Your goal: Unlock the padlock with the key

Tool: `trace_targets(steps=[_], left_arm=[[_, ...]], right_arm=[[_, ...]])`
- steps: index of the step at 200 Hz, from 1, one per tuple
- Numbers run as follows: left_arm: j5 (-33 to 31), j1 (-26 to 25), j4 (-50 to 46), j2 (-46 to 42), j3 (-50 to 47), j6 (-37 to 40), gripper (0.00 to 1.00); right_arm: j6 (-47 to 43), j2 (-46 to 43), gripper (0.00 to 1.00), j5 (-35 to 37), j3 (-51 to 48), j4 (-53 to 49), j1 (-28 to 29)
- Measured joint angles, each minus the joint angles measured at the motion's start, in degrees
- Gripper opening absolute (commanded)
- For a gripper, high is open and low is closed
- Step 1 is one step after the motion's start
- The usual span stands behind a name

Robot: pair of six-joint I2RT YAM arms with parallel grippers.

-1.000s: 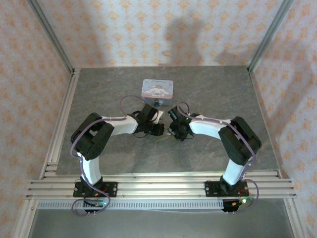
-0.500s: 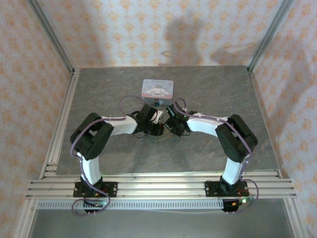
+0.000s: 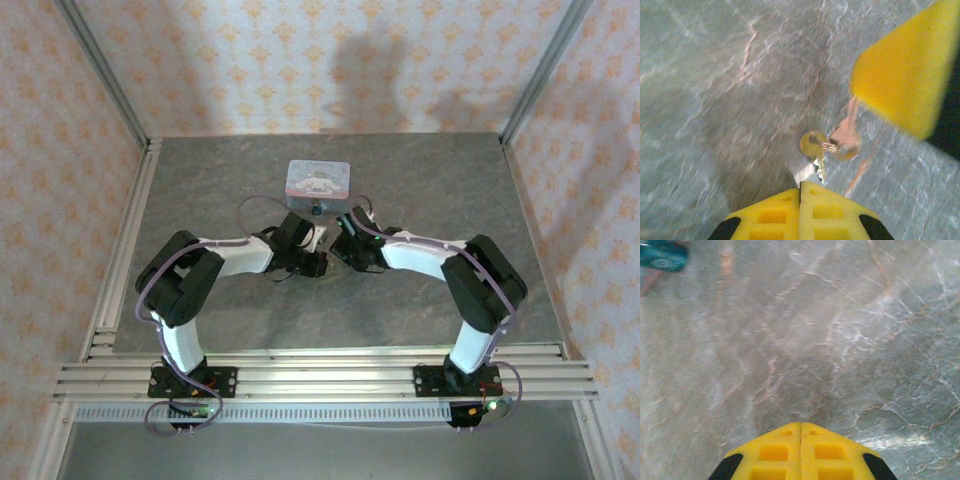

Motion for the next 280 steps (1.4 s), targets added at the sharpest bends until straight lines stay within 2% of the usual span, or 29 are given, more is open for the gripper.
trace_targets(steps=[23, 45, 68, 102, 136, 195, 235, 280], left_arm=[[0.2, 2.0, -3.1, -3.7, -0.2, 0.1, 0.02], [0.2, 4.6, -5.8, -8.3, 0.0, 0.5, 0.22], [2.0, 7.5, -7.9, -14.4, -0.1, 1.7, 0.39], [4.8, 10.9, -8.6, -28.1, -0.3, 1.6, 0.54], [11.2, 13.5, -4.5, -37.3, -0.3, -3.2, 0.57], [20.2, 13.7, 7.6, -37.4, -0.6, -15.3, 0.56], [22.4, 13.7, 13.1, -36.9, -1.8, -19.9, 0.53], [23.4, 13.5, 18.1, -33.9, -3.9, -24.6, 0.49]], right_arm=[[-3.8, -3.6, 0.0, -0.1, -0.3, 2.7, 0.0], [-8.4, -7.3, 0.0, -0.5, -0.6, 5.4, 0.0], [-14.8, -11.9, 0.0, -2.1, -1.0, 8.1, 0.0], [-22.2, -18.1, 0.0, -7.8, -1.9, 13.4, -0.5], [-24.4, -22.5, 0.0, -15.8, -5.0, 22.0, -2.9], [-19.6, -23.2, 0.0, -27.0, -6.6, 35.1, -5.9], [-15.7, -23.3, 0.0, -30.5, -6.6, 39.5, -5.9], [-13.0, -24.9, 0.0, -30.9, -7.0, 42.0, -5.9]])
